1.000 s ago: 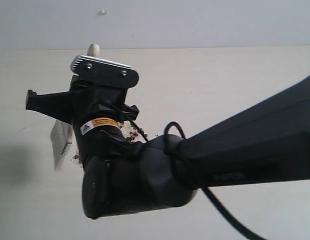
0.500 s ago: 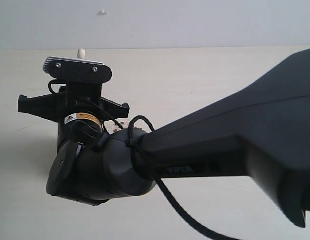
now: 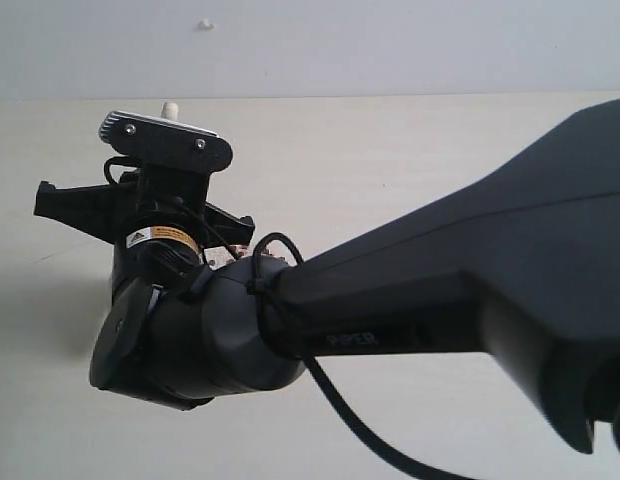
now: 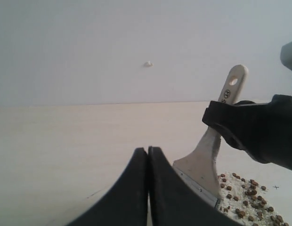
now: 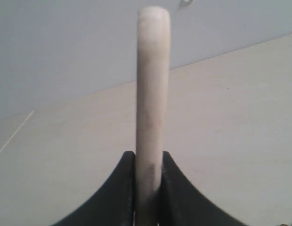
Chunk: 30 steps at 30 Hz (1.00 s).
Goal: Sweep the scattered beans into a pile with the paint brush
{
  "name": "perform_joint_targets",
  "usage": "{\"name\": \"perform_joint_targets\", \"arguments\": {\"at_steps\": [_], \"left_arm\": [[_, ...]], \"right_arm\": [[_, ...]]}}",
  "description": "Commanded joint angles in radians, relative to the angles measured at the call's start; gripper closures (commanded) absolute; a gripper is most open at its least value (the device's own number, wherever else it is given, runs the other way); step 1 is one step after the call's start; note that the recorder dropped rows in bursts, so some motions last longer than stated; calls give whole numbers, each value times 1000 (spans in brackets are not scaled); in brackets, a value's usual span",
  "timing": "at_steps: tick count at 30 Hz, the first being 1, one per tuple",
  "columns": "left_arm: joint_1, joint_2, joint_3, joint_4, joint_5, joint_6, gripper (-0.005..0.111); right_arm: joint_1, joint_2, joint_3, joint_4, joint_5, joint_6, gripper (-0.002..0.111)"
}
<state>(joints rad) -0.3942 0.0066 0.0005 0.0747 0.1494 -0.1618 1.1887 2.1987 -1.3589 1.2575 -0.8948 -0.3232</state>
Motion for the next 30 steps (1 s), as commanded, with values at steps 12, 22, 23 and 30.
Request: {"name": "perform_joint_targets", "arguments": {"at_steps": [12,22,23,30], "left_arm": [[-6,-7,0,0,-3,-3,107],[-6,-7,0,0,-3,-3,107],[-6,-7,0,0,-3,-3,107],[-6,-7,0,0,-3,-3,107]], "right_arm": [[1,66,-114,209,-10,-354,108],[1,35,-114,338,-137,-625,108],[1,31,-114,344,-157,-643,108],[1,24,-114,366,-223,-719,108]]}}
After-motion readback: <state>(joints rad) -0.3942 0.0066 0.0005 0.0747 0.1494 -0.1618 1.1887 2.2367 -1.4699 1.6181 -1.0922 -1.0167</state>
